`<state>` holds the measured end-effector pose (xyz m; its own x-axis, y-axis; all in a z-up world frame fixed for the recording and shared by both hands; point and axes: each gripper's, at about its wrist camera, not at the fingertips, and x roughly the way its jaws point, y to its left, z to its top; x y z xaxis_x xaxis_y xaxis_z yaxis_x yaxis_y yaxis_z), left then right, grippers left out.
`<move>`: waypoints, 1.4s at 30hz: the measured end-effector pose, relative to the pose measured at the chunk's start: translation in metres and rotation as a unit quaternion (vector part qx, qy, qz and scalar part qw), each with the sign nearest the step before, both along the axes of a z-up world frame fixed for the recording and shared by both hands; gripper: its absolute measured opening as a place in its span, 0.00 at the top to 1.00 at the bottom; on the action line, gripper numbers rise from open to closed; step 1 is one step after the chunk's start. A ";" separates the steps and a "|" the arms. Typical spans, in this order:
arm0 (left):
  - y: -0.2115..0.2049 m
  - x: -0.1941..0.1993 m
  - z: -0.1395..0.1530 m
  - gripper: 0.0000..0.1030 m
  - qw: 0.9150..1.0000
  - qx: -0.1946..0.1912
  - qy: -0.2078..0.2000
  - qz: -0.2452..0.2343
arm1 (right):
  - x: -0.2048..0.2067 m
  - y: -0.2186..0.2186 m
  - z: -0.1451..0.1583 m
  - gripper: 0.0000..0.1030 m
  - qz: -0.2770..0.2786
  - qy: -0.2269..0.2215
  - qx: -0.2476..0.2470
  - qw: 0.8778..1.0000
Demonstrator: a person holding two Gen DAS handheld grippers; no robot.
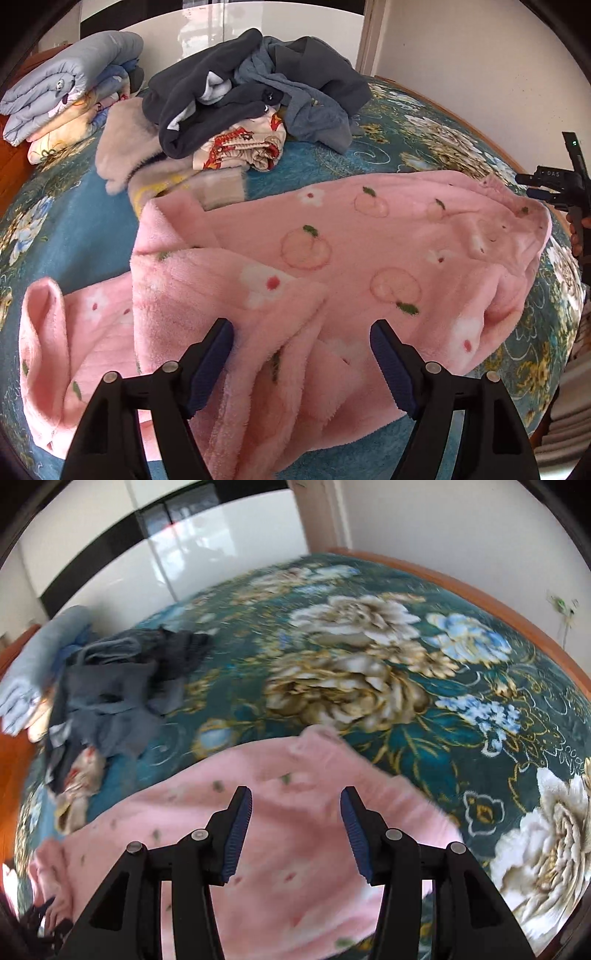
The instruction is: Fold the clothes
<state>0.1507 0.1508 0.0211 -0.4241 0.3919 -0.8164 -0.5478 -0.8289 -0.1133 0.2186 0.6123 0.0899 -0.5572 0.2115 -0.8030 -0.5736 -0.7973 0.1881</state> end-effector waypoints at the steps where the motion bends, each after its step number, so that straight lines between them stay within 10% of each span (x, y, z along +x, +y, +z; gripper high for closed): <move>1: -0.001 -0.001 0.000 0.23 1.000 0.003 -0.001 0.003 | -0.006 0.010 -0.006 0.50 -0.008 -0.012 0.001 1.000; 4: -0.006 -0.004 0.003 0.30 1.000 0.005 0.004 0.012 | -0.029 0.025 -0.027 0.50 -0.025 -0.051 0.010 0.998; 9: -0.022 -0.004 0.011 0.77 0.999 0.004 0.026 0.026 | -0.054 0.032 -0.051 0.50 -0.025 -0.078 0.015 0.997; 12: -0.032 -0.003 0.016 0.83 0.999 0.004 0.040 0.034 | -0.061 0.030 -0.059 0.49 -0.026 -0.085 0.011 0.996; 17: -0.065 0.000 0.042 0.88 0.991 -0.022 0.117 0.065 | -0.051 0.019 -0.054 0.85 -0.016 -0.070 0.005 0.997; 30: -0.212 0.005 0.101 0.88 0.963 0.044 0.179 0.198 | 0.087 -0.013 0.092 0.87 -0.004 0.206 0.044 0.977; 42: -0.341 0.023 0.018 0.88 0.938 0.072 0.078 0.330 | 0.204 0.029 0.017 0.87 -0.126 0.159 -0.005 0.979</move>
<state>0.1734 -0.1905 0.0390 -0.7232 0.1035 -0.6828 0.0601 -0.9755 -0.2115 0.4229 0.6413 0.1068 -0.7107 0.3682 -0.5994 -0.6632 -0.6349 0.3963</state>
